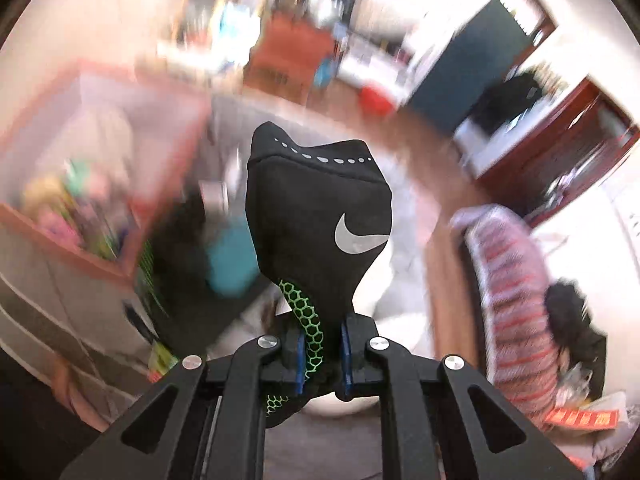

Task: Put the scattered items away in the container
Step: 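Grasp the black Nike sock with the left gripper, then swing the black sock into the pink box and open the left gripper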

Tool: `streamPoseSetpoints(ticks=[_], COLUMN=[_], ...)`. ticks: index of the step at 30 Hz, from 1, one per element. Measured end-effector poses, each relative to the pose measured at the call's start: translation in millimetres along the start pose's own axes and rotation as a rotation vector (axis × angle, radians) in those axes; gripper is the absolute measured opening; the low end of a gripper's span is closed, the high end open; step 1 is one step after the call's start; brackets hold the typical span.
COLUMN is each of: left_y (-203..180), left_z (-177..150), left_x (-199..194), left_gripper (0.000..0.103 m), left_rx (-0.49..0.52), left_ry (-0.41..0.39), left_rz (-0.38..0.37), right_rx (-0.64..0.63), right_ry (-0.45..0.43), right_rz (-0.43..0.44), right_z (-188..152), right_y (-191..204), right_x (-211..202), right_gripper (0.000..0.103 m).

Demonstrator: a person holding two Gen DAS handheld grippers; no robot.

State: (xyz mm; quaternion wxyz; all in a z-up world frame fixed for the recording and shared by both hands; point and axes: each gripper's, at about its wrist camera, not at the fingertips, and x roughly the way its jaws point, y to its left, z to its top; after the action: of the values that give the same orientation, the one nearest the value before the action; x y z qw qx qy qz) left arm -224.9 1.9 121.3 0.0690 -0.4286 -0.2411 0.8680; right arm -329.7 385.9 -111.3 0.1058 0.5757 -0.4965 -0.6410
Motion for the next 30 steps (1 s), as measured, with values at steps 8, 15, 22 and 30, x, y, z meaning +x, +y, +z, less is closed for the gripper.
streamPoseSetpoints(ticks=[8, 15, 22, 30], left_y=[108, 173, 91, 108], left_z=[132, 2, -100, -164], left_x=[-95, -78, 4, 69], left_gripper=[0.096, 0.085, 0.088, 0.088], left_rx=[-0.170, -0.604, -0.194, -0.200], left_ry=[-0.256, -0.043, 0.195, 0.390], left_rz=[0.411, 0.081, 0.001, 0.148], right_rx=[-0.016, -0.146, -0.412, -0.871], right_ry=[-0.037, -0.112, -0.102, 0.229], right_rz=[0.098, 0.156, 0.032, -0.153], right_z=[-13, -33, -69, -133], right_y=[8, 34, 91, 215], right_x=[-18, -41, -37, 86], right_gripper=[0.102, 0.102, 0.102, 0.081])
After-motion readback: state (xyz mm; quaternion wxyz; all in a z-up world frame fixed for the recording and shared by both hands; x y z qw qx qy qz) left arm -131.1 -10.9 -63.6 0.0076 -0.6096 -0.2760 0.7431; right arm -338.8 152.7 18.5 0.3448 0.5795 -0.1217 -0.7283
